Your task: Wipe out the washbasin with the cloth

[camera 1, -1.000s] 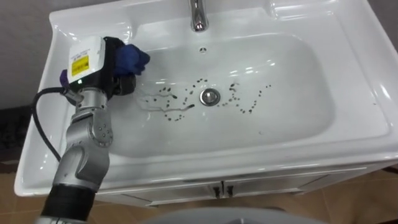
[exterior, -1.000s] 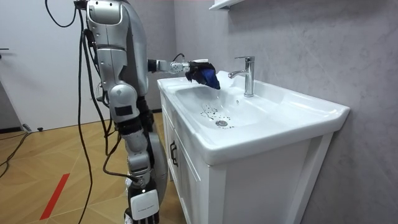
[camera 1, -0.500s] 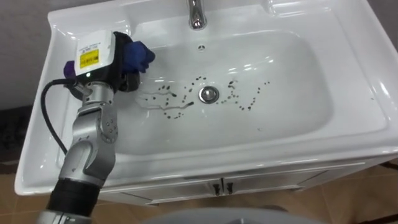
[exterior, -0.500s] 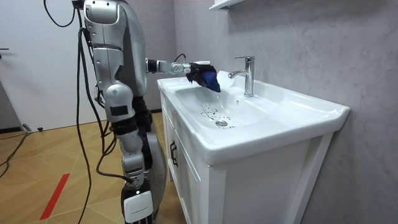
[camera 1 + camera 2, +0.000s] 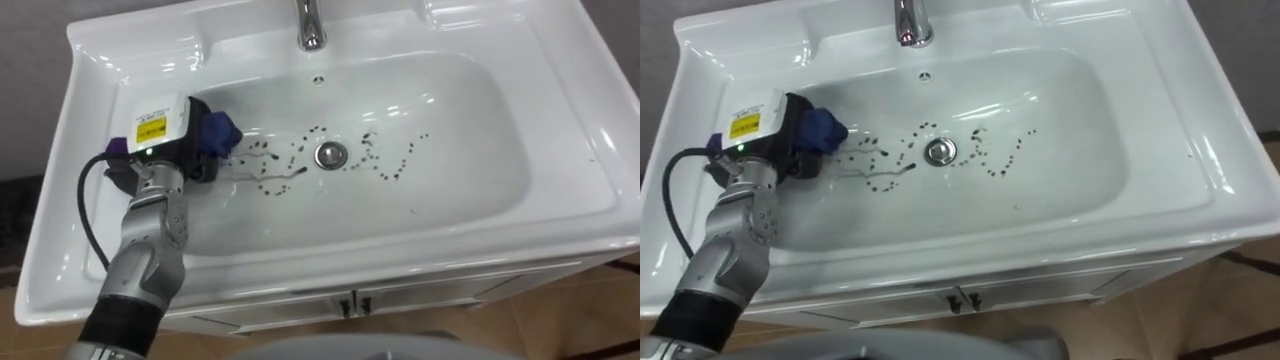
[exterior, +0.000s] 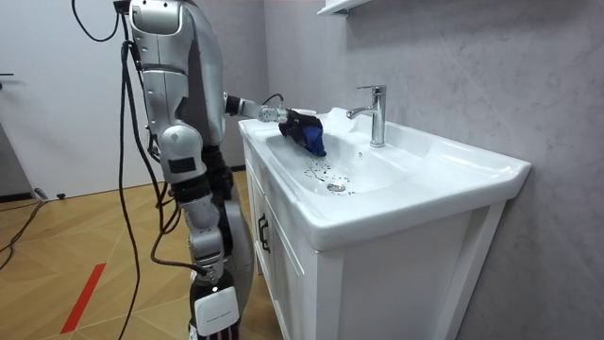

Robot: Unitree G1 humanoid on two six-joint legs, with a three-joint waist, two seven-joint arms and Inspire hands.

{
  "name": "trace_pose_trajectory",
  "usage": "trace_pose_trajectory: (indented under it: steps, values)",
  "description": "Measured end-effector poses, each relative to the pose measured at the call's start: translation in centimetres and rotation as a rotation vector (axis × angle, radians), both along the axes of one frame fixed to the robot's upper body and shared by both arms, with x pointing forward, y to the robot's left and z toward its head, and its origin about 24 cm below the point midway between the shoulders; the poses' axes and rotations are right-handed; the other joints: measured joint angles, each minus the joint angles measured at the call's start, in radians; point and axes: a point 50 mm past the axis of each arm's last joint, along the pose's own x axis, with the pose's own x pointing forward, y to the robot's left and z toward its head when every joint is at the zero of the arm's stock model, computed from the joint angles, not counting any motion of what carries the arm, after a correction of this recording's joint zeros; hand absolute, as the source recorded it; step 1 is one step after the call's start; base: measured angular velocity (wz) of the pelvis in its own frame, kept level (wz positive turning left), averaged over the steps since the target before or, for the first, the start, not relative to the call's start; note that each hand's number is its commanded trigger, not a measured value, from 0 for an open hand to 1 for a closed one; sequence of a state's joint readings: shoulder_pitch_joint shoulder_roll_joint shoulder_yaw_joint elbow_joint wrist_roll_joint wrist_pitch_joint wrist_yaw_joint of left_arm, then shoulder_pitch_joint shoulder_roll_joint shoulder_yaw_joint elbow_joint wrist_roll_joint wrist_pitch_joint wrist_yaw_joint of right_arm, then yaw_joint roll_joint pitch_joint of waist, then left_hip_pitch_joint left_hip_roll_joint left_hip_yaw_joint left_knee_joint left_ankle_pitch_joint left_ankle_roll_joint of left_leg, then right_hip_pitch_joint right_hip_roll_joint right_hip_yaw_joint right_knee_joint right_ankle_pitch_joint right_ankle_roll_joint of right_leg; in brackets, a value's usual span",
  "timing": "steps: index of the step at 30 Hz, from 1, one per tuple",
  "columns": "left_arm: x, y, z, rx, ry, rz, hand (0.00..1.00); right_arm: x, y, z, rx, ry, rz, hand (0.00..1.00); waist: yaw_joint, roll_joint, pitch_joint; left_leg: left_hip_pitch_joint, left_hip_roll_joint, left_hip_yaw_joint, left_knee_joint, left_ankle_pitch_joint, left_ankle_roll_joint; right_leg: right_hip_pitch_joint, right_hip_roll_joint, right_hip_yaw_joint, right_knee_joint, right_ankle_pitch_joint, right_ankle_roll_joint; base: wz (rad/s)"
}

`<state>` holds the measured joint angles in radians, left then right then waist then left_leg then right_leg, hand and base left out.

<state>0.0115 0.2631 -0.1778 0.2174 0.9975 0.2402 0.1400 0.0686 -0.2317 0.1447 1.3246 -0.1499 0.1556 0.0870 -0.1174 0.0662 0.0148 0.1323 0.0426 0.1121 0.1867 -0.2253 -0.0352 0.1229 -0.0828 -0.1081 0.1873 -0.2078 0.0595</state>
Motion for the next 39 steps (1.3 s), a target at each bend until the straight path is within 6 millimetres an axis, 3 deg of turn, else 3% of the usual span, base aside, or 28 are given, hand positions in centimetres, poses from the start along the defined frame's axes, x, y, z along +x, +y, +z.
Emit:
trace_pose_trajectory:
  steps: [9, 10, 11, 14, 16, 22, 25, 30, 39]
  values:
    - [-0.5, -1.5, -1.3, 0.043, 0.055, -0.072, 1.0, 0.1, 0.0, 0.0, 0.002, -0.003, 0.014, 0.0, -0.02, -0.002, -0.0004, 0.013, 0.0, 0.024, -0.001, 0.0, 0.0, 0.005, 0.0, 0.02, 0.004, 0.0, 0.001, -0.07]
    - [-0.6, -1.5, -1.7, 0.047, 0.077, -0.076, 1.0, 0.0, 0.0, 0.0, 0.001, 0.003, 0.012, 0.0, -0.023, -0.01, 0.0011, 0.015, 0.0, 0.026, -0.001, 0.0, 0.0, 0.005, 0.0, 0.022, 0.005, 0.001, 0.001, -0.06]
    - [-0.9, -1.5, -2.4, 0.054, 0.105, -0.079, 1.0, -0.2, 0.0, 0.0, 0.001, 0.012, 0.01, 0.0, -0.026, -0.012, -0.0048, 0.018, 0.0, 0.026, -0.002, 0.0, 0.0, 0.006, 0.001, 0.024, 0.005, 0.001, 0.001, -0.05]
    - [-1.4, -1.5, -3.5, 0.056, 0.161, -0.07, 1.0, -0.5, -0.1, 0.0, 0.002, 0.033, 0.002, 0.0, -0.039, -0.016, -0.011, 0.022, 0.0, 0.027, 0.0, 0.0, 0.0, 0.008, 0.001, 0.025, 0.005, 0.001, 0.001, -0.01]
    - [-1.6, -1.4, -3.8, 0.056, 0.179, -0.067, 1.0, -0.7, -0.1, 0.0, 0.004, 0.04, -0.005, 0.0, -0.042, -0.017, -0.0112, 0.023, 0.001, 0.027, 0.001, 0.0, 0.0, 0.009, 0.001, 0.025, 0.005, 0.002, 0.001, 0.0]
    - [-1.9, -1.3, -4.2, 0.119, 0.204, -0.086, 1.0, -1.5, 0.0, 0.0, 0.001, 0.064, -0.015, 0.0, -0.042, -0.018, -0.0075, 0.032, 0.006, 0.043, -0.003, 0.0, 0.0, 0.016, 0.007, 0.037, 0.004, 0.005, 0.0, -0.05]
    - [-2.1, -1.3, -4.4, 0.151, 0.211, -0.095, 1.0, -1.6, 0.0, 0.0, -0.005, 0.061, -0.024, 0.0, -0.049, -0.011, -0.0093, 0.037, 0.009, 0.05, -0.018, 0.0, 0.0, 0.012, 0.012, 0.051, 0.001, 0.005, -0.001, -0.05]
    - [-2.3, -1.2, -4.6, 0.18, 0.22, -0.099, 1.0, -1.7, 0.1, 0.0, -0.018, 0.054, -0.033, 0.0, -0.054, -0.015, -0.0095, 0.038, 0.009, 0.057, -0.02, 0.0, 0.0, 0.0, 0.015, 0.063, 0.002, 0.006, -0.001, -0.04]
    - [-2.6, -1.0, -4.7, 0.249, 0.232, -0.107, 1.0, -0.5, 0.2, 0.0, -0.03, 0.003, -0.017, 0.0, -0.056, -0.03, -0.0112, 0.048, 0.012, 0.079, -0.021, 0.0, 0.0, -0.002, 0.018, 0.078, 0.001, 0.006, -0.002, -0.06]
